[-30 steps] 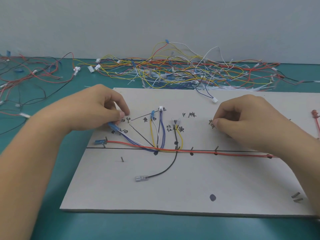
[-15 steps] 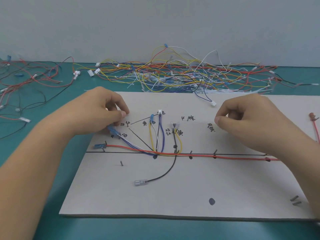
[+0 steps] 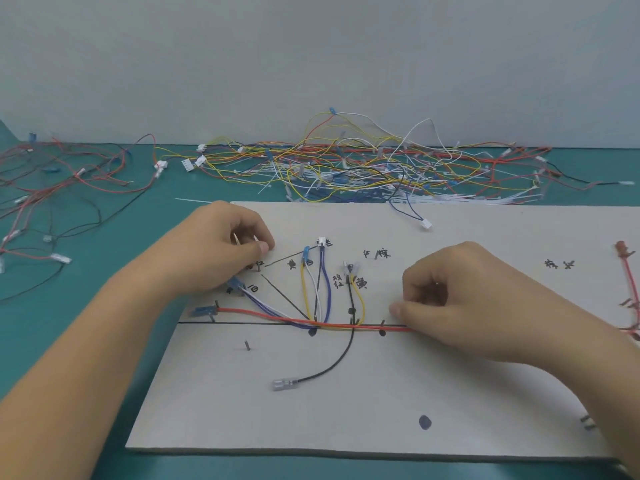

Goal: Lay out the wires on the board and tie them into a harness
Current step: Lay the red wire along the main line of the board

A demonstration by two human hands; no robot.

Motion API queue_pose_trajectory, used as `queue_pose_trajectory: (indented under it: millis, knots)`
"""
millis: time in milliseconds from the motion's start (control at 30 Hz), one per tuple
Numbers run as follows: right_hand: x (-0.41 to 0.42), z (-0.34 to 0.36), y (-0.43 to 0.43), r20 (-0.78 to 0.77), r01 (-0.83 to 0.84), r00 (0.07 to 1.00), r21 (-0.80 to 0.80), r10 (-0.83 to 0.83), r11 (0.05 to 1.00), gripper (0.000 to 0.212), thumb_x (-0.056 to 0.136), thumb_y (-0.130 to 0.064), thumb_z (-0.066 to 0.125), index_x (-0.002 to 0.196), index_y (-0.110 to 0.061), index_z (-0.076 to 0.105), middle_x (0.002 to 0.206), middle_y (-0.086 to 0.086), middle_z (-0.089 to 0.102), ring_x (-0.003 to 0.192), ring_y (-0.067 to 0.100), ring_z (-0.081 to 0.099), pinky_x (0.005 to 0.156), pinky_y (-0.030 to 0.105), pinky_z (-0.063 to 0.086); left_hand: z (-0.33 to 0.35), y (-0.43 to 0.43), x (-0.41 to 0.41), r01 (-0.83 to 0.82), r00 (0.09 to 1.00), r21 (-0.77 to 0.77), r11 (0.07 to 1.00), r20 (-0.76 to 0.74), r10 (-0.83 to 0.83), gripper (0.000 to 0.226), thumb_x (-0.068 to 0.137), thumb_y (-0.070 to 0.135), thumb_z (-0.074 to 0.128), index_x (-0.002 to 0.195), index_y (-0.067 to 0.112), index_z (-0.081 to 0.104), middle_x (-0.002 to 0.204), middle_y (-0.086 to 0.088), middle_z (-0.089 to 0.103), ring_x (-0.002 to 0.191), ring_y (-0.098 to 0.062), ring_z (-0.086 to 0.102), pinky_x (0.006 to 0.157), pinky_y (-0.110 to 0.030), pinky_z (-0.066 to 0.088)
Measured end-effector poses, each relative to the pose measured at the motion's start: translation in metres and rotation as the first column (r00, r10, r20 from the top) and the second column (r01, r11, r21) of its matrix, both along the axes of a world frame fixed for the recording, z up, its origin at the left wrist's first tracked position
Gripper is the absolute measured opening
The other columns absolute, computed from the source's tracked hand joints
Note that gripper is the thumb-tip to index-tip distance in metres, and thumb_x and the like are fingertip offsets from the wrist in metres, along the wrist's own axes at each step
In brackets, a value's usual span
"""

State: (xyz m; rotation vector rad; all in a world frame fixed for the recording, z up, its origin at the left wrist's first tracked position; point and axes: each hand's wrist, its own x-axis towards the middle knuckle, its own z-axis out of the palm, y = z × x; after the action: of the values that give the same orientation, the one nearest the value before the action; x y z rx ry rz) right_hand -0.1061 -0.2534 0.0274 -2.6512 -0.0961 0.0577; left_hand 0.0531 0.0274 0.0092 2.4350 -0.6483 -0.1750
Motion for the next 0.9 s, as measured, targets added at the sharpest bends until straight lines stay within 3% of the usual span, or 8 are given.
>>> queue_pose_trajectory:
  millis: [200, 400, 467, 533, 633, 700, 800, 900]
  knots:
    - [0.001, -0.003, -0.002, -0.05, -0.039, 0.998, 0.003, 0.039, 0.999, 0.025, 0.087, -0.035, 0.068, 0.069, -0.022, 0.057, 0.058, -0.009, 0.055, 0.051, 0.008, 0.046, 0.049, 0.022, 0.038, -0.009, -0.005, 0.001, -0.086, 0.996, -0.085, 0.993, 0.031, 0.089, 0.015, 0.092, 0.024, 0.071, 0.091, 0.039, 0.073, 0.092, 0.017, 0.069, 0.057, 0.0, 0.056, 0.057, -0.023, 0.04]
    - [0.002, -0.005, -0.004, -0.06, -0.05, 0.997, 0.028, 0.052, 0.998, 0.022, 0.089, -0.035, 0.068, 0.074, -0.024, 0.057, 0.061, -0.009, 0.056, 0.052, 0.007, 0.046, 0.051, 0.021, 0.039, -0.008, -0.004, 0.013, -0.236, 0.971, -0.177, 0.956, 0.005, 0.241, 0.017, 0.092, 0.02, 0.069, 0.095, 0.036, 0.073, 0.099, 0.014, 0.068, 0.057, 0.002, 0.053, 0.059, -0.027, 0.038]
    - [0.002, -0.005, -0.004, -0.073, -0.049, 0.996, 0.033, 0.051, 0.998, 0.022, 0.089, -0.036, 0.067, 0.074, -0.024, 0.057, 0.063, -0.008, 0.058, 0.052, 0.006, 0.047, 0.051, 0.021, 0.039, -0.004, -0.003, 0.021, -0.283, 0.959, -0.207, 0.936, -0.065, 0.276, 0.013, 0.093, 0.019, 0.07, 0.094, 0.032, 0.074, 0.098, 0.009, 0.069, 0.073, -0.009, 0.062, 0.062, -0.029, 0.045]
    - [0.002, -0.006, -0.005, -0.08, -0.055, 0.995, 0.037, 0.058, 0.998, 0.022, 0.089, -0.035, 0.067, 0.075, -0.023, 0.057, 0.064, -0.008, 0.058, 0.053, 0.006, 0.047, 0.051, 0.021, 0.038, 0.001, 0.005, 0.03, -0.358, 0.933, -0.227, 0.906, -0.122, 0.338, 0.011, 0.093, 0.017, 0.069, 0.094, 0.027, 0.073, 0.097, 0.003, 0.07, 0.075, -0.019, 0.064, 0.061, -0.031, 0.052]
    - [0.002, -0.005, -0.006, -0.082, -0.067, 0.994, 0.036, 0.07, 0.997, 0.021, 0.09, -0.035, 0.067, 0.076, -0.023, 0.057, 0.065, -0.009, 0.058, 0.054, 0.007, 0.047, 0.052, 0.021, 0.039, -0.001, 0.031, 0.052, -0.509, 0.859, 0.023, 0.86, 0.081, 0.506, 0.023, 0.089, 0.021, 0.068, 0.111, 0.027, 0.071, 0.122, -0.006, 0.065, 0.102, -0.03, 0.061, 0.086, -0.041, 0.053]
    - [0.002, -0.005, -0.006, -0.088, -0.068, 0.994, 0.039, 0.071, 0.997, 0.021, 0.09, -0.035, 0.067, 0.076, -0.024, 0.057, 0.065, -0.01, 0.058, 0.054, 0.006, 0.047, 0.053, 0.021, 0.041, -0.007, 0.055, 0.063, -0.656, 0.754, 0.234, 0.717, 0.242, 0.611, 0.045, 0.087, 0.022, 0.067, 0.132, 0.024, 0.062, 0.139, -0.017, 0.048, 0.128, -0.041, 0.043, 0.104, -0.052, 0.042]
    - [0.001, -0.006, -0.006, -0.093, -0.071, 0.993, 0.038, 0.075, 0.997, 0.021, 0.091, -0.036, 0.066, 0.076, -0.024, 0.056, 0.064, -0.011, 0.058, 0.054, 0.007, 0.047, 0.053, 0.021, 0.041, -0.018, 0.085, 0.076, -0.75, 0.653, 0.349, 0.561, 0.261, 0.711, 0.054, 0.087, 0.03, 0.065, 0.135, 0.007, 0.052, 0.141, -0.025, 0.039, 0.133, -0.047, 0.037, 0.11, -0.053, 0.036]
    - [0.002, -0.005, -0.005, -0.099, -0.068, 0.992, 0.037, 0.071, 0.997, 0.021, 0.091, -0.036, 0.066, 0.076, -0.025, 0.056, 0.065, -0.01, 0.058, 0.054, 0.006, 0.046, 0.052, 0.021, 0.039, -0.024, 0.095, 0.08, -0.763, 0.636, 0.359, 0.537, 0.269, 0.723, 0.045, 0.09, 0.034, 0.058, 0.12, 0.001, 0.063, 0.129, -0.032, 0.053, 0.126, -0.049, 0.048, 0.105, -0.054, 0.044]
